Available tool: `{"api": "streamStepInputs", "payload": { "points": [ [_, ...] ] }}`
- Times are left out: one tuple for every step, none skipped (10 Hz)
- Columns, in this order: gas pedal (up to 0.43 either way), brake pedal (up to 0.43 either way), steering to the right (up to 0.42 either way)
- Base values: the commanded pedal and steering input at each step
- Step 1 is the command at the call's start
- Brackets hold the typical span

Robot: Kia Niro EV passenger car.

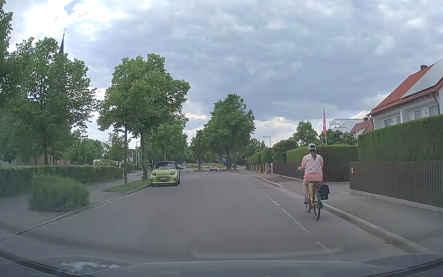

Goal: Follow the waypoints while adhering to traffic rules and regulations

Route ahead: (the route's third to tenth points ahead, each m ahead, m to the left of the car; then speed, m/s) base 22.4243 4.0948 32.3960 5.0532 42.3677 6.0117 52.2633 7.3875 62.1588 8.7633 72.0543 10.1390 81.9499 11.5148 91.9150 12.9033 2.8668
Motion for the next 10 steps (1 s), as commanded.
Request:
{"api": "streamStepInputs", "payload": {
  "points": [
    [0.110,0.024,-0.011],
    [0.067,0.024,-0.013],
    [0.000,0.024,-0.013],
    [0.000,0.024,-0.013],
    [0.000,0.024,-0.015],
    [0.039,0.024,-0.016],
    [0.079,0.024,-0.016],
    [0.079,0.024,-0.015],
    [0.098,0.024,-0.015],
    [0.110,0.024,-0.015]
  ]
}}
